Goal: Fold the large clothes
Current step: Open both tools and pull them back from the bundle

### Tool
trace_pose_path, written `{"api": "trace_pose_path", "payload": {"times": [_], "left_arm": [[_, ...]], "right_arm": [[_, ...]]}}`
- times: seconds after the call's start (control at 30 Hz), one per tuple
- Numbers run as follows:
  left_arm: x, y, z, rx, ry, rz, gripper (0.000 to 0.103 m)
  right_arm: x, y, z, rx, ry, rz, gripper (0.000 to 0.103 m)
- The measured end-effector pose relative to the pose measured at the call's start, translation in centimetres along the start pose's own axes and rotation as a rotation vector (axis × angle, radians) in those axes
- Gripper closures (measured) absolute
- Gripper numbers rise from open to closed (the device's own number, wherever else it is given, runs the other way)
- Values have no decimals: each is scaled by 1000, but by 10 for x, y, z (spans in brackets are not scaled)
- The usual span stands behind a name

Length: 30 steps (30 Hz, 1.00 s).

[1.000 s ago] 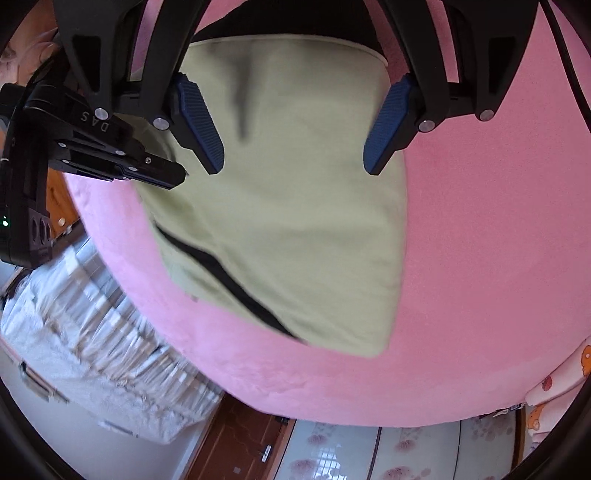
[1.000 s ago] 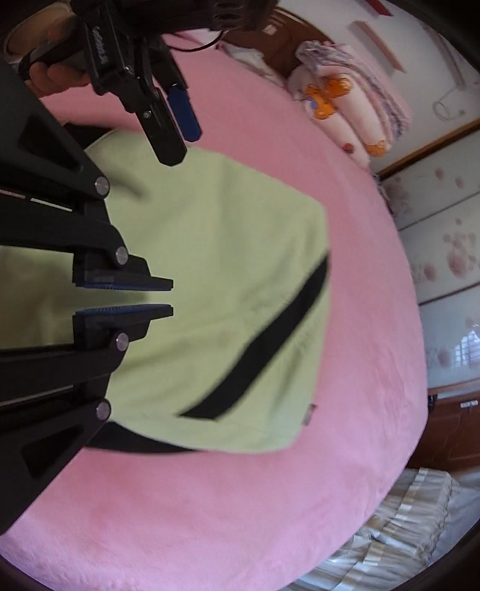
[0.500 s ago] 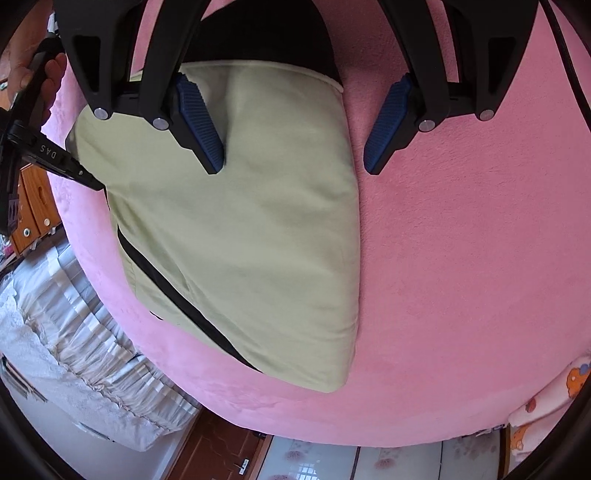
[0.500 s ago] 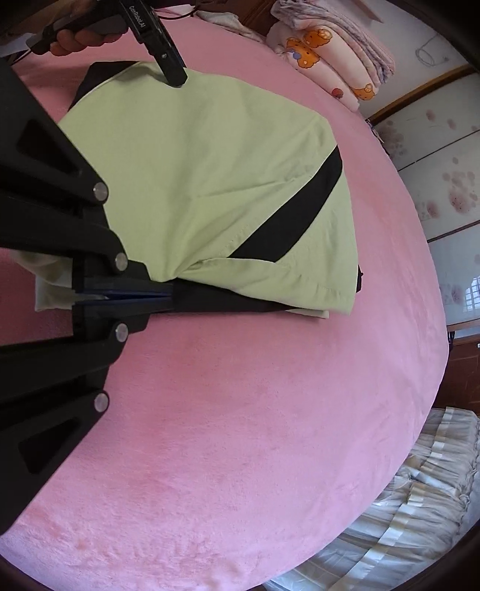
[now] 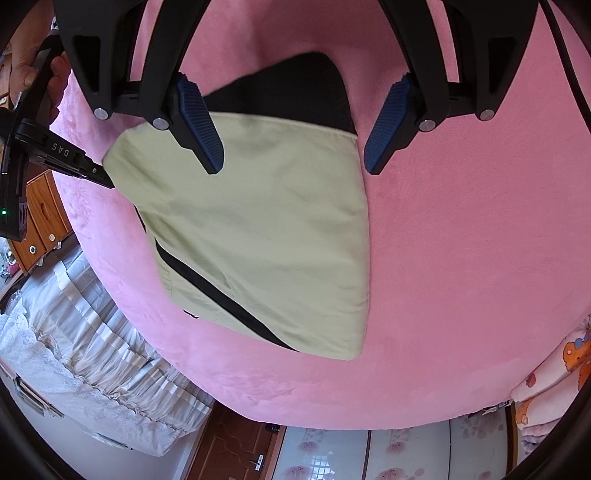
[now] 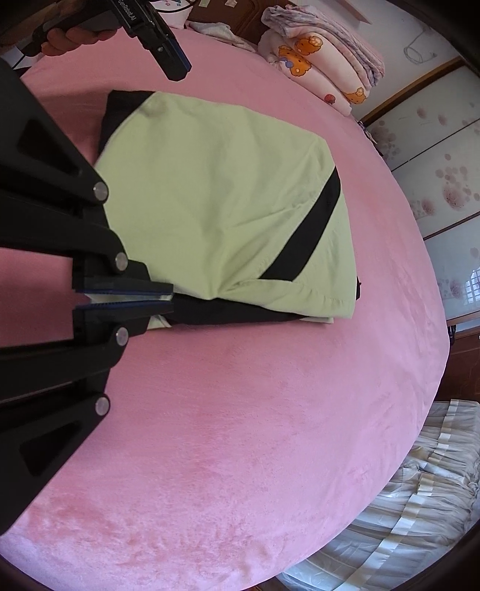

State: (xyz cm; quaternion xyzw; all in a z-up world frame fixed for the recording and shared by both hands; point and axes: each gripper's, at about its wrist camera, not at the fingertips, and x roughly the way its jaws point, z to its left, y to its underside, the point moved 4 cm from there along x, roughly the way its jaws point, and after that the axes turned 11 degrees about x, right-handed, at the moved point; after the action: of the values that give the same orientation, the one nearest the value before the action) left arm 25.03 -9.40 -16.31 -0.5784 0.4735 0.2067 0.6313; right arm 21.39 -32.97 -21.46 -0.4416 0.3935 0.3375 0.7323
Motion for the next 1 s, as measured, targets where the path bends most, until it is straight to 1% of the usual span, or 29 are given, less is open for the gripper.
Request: {"api": "trace_pose_path", "payload": {"times": [0.17,0.23,0.27,0.3,0.33,0.47,0.63,0.67,0.73,0.77,0.8,1.0], "left_arm": [[-27,3,-10,10,-12,-14,26],[-36,5,-13,8,-13,-19,26],[-42,6,-15,5,-13,-21,26],[-47,9,-17,5,-12,-23,26],[-51,10,-19,6,-14,-24,26],[-69,20,-25,9,-40,-16,26],[-89,32,-27,-25,-66,-16,26],[-92,33,-27,-27,-65,-18,26],[-99,37,-28,-32,-61,-21,26],[-103,39,-28,-34,-62,-22,26],[-105,39,-28,-35,-62,-23,26],[-116,40,-30,-33,-67,-19,26]], "right_arm": [[-24,9,10,-26,-14,-10,99],[-36,14,15,-33,-33,-14,88],[-41,16,17,-33,-39,-22,72],[-48,17,19,-35,-45,-35,59],[-56,19,21,-42,-54,-54,57],[-79,28,33,-80,-77,-77,56],[-102,40,46,-129,-88,-93,56],[-106,42,47,-141,-87,-99,55],[-113,44,49,-156,-88,-107,49],[-116,45,50,-161,-90,-111,44],[-120,46,50,-166,-98,-118,43],[-130,44,51,-186,-108,-127,42]]}}
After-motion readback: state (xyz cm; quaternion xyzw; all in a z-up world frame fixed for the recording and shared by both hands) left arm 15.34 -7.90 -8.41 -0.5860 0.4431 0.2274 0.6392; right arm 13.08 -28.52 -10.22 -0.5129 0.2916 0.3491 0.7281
